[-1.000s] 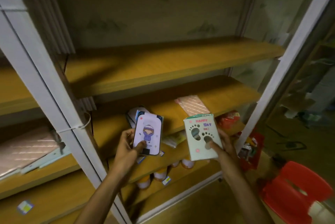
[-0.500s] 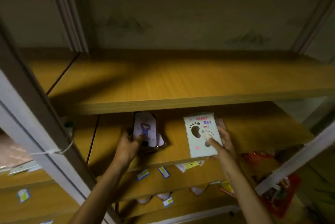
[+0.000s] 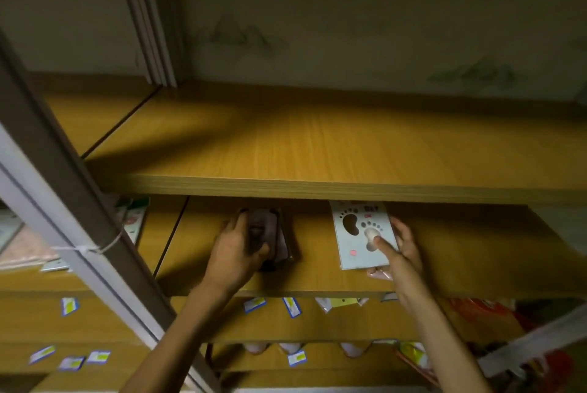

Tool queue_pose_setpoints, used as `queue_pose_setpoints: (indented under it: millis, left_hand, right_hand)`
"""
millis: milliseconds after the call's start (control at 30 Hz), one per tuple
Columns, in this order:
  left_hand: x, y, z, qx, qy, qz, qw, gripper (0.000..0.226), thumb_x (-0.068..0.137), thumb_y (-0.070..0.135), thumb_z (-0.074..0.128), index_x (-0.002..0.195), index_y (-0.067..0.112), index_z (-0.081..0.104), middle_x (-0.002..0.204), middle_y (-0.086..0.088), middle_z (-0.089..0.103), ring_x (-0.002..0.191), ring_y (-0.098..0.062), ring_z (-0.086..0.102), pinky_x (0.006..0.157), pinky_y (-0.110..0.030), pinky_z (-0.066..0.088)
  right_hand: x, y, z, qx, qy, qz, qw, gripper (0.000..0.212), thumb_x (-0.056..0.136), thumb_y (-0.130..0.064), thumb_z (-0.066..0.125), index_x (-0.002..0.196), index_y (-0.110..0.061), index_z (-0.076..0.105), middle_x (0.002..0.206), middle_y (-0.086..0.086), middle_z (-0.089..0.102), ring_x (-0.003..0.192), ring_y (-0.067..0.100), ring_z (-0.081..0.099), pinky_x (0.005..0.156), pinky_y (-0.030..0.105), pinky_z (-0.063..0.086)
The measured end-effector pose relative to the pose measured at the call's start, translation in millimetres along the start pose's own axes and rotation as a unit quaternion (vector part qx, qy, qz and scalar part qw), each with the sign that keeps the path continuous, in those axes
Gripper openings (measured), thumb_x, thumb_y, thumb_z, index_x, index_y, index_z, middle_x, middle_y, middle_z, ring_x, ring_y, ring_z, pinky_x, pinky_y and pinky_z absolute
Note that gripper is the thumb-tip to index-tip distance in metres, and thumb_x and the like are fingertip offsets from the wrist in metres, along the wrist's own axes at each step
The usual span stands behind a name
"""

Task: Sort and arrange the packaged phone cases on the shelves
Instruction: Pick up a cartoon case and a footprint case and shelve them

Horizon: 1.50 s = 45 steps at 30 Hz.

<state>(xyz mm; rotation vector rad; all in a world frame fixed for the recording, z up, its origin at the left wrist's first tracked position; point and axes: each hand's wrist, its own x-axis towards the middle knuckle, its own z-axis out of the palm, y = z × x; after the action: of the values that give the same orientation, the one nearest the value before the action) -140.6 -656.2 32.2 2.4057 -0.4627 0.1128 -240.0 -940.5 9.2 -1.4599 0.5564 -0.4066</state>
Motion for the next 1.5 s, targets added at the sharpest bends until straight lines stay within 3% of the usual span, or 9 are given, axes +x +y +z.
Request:
queue_pose_setpoints:
  millis: [100, 233, 467, 633, 833, 1000, 1300, 1400, 1500]
  left_hand:
    - [1, 18, 11, 0.006, -0.025, 0.049, 0.998, 0.07, 0.078, 0.032, 0.073, 0.138, 0.011, 0.042, 0.134, -0.01, 0.05, 0.124, -0.029, 0.044, 0.102, -0.04, 0.04]
    - [1, 41, 35, 0.022, -0.065, 0.097, 0.993, 0.064, 0.079, 0.035, 0.071, 0.132, 0.009, 0.047, 0.127, -0.013, 0.053, 0.118, -0.031, 0.045, 0.096, -0.039, 0.041]
    - [-5, 99, 83, 0.043, -0.097, 0.132, 0.985, 0.074, 0.073, 0.049, 0.056, 0.136, 0.012, 0.046, 0.13, -0.012, 0.054, 0.117, -0.034, 0.049, 0.098, -0.042, 0.042]
    - [-20, 152, 126, 0.03, -0.113, 0.139, 0.983, 0.071, 0.079, 0.037, 0.07, 0.141, 0.017, 0.039, 0.14, -0.007, 0.047, 0.124, -0.03, 0.044, 0.099, -0.038, 0.041]
    - [-36, 204, 168, -0.003, -0.085, 0.122, 0.989, 0.071, 0.08, 0.031, 0.072, 0.141, 0.018, 0.039, 0.143, -0.002, 0.044, 0.124, -0.024, 0.042, 0.098, -0.033, 0.041]
    - [-44, 224, 187, -0.015, -0.064, 0.108, 0.992, 0.073, 0.079, 0.03, 0.074, 0.142, 0.018, 0.039, 0.144, -0.002, 0.045, 0.126, -0.022, 0.042, 0.1, -0.033, 0.039]
    - [-53, 227, 197, -0.019, -0.025, 0.084, 0.996, 0.072, 0.081, 0.034, 0.072, 0.143, 0.021, 0.038, 0.143, -0.002, 0.046, 0.126, -0.02, 0.044, 0.097, -0.03, 0.04]
    - [-56, 227, 200, -0.018, -0.022, 0.078, 0.997, 0.072, 0.081, 0.035, 0.071, 0.143, 0.021, 0.037, 0.143, -0.002, 0.046, 0.125, -0.021, 0.045, 0.095, -0.033, 0.042]
    - [-61, 227, 198, -0.021, -0.014, 0.069, 0.997, 0.071, 0.081, 0.037, 0.072, 0.142, 0.021, 0.039, 0.142, -0.003, 0.047, 0.123, -0.021, 0.046, 0.095, -0.034, 0.043]
  right_hand:
    - [-3, 1, -13, 0.023, 0.003, -0.002, 1.0, 0.045, 0.085, -0.013, 0.07, 0.111, -0.047, 0.056, 0.113, -0.008, 0.068, 0.089, 0.016, 0.072, 0.056, 0.048, 0.059]
    - [-11, 1, -41, 0.038, 0.031, -0.013, 0.999, 0.045, 0.085, -0.013, 0.07, 0.118, -0.04, 0.054, 0.107, -0.011, 0.071, 0.085, 0.018, 0.072, 0.046, 0.035, 0.056]
    - [-10, 1, -129, 0.044, 0.066, -0.014, 0.997, 0.046, 0.085, -0.015, 0.071, 0.122, -0.034, 0.052, 0.108, -0.008, 0.071, 0.084, 0.022, 0.073, 0.045, 0.033, 0.054]
    - [3, 4, -203, 0.029, 0.069, 0.0, 0.997, 0.05, 0.085, -0.014, 0.07, 0.127, -0.029, 0.048, 0.107, -0.004, 0.07, 0.079, 0.021, 0.073, 0.044, 0.033, 0.055]
    - [38, 7, -272, -0.02, 0.061, 0.019, 0.998, 0.05, 0.086, -0.018, 0.069, 0.129, -0.029, 0.045, 0.108, -0.001, 0.067, 0.072, 0.01, 0.072, 0.046, 0.025, 0.053]
    - [72, 11, -296, -0.045, 0.03, 0.024, 0.998, 0.046, 0.089, -0.017, 0.066, 0.125, -0.035, 0.043, 0.109, -0.005, 0.064, 0.077, 0.015, 0.073, 0.048, 0.032, 0.056]
    - [97, 23, -299, -0.181, 0.014, -0.022, 0.983, 0.049, 0.092, -0.022, 0.061, 0.136, -0.023, 0.038, 0.116, 0.005, 0.064, 0.076, 0.007, 0.066, 0.044, 0.014, 0.047]
    - [96, 23, -306, -0.283, 0.013, -0.048, 0.958, 0.051, 0.091, -0.026, 0.062, 0.136, -0.02, 0.039, 0.126, 0.007, 0.055, 0.094, 0.017, 0.064, 0.053, 0.018, 0.051]
    - [92, 18, -311, -0.369, 0.014, -0.09, 0.925, 0.049, 0.09, -0.029, 0.062, 0.134, -0.021, 0.041, 0.134, 0.006, 0.042, 0.118, 0.024, 0.05, 0.075, 0.031, 0.057]
